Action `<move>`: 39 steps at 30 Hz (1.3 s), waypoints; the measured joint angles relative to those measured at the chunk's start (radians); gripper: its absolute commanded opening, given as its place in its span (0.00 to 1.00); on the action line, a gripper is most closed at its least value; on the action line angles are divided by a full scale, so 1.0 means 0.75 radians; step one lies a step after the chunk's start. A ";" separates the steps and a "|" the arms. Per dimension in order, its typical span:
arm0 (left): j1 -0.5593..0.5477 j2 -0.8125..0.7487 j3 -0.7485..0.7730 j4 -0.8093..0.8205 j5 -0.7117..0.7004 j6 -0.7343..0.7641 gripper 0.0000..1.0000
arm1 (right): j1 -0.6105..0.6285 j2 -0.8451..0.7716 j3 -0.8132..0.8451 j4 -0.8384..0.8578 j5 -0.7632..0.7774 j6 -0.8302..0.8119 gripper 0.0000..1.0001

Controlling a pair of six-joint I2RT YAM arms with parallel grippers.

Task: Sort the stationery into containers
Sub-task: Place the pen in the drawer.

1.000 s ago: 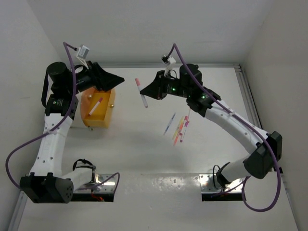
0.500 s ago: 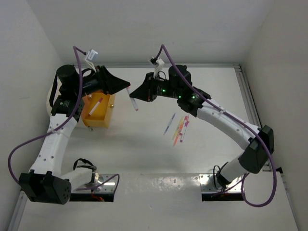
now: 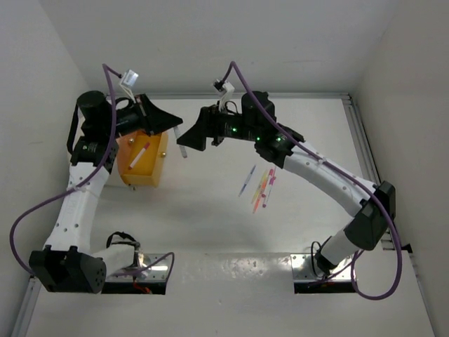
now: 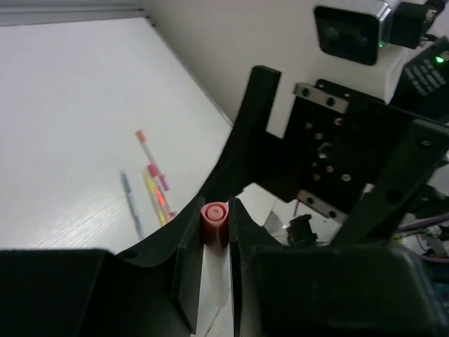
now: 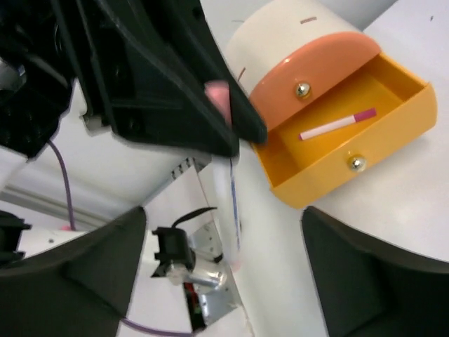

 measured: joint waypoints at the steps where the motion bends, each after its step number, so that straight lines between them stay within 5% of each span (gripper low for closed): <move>1: 0.029 0.018 0.026 -0.040 0.011 0.015 0.02 | -0.006 0.000 0.003 -0.007 -0.003 -0.006 0.94; 5: 0.138 0.234 0.417 -0.378 -0.038 0.303 0.01 | -0.123 -0.018 -0.006 -0.089 -0.013 0.000 0.89; 11: 0.128 0.424 0.799 -0.860 -0.453 0.754 0.08 | -0.443 -0.118 -0.152 -0.357 0.018 -0.064 0.80; 18: 0.035 0.509 0.782 -1.145 -0.856 0.974 0.10 | -0.626 -0.119 -0.363 -0.645 0.138 -0.193 0.62; 22: -0.004 0.559 0.744 -1.214 -1.020 1.013 0.10 | -0.711 -0.060 -0.435 -0.732 0.221 -0.233 0.60; 23: -0.010 0.573 0.735 -1.222 -1.057 1.018 0.12 | -0.727 -0.043 -0.444 -0.741 0.239 -0.239 0.60; 27: -0.014 0.615 0.713 -1.250 -1.158 1.041 0.57 | -0.756 0.010 -0.477 -0.761 0.307 -0.264 0.59; 28: -0.015 0.623 0.712 -1.257 -1.172 1.049 0.61 | -0.757 0.019 -0.478 -0.763 0.314 -0.268 0.58; 39: -0.019 0.620 0.758 -1.265 -1.126 1.059 0.67 | -0.757 0.176 -0.468 -0.735 0.450 -0.303 0.43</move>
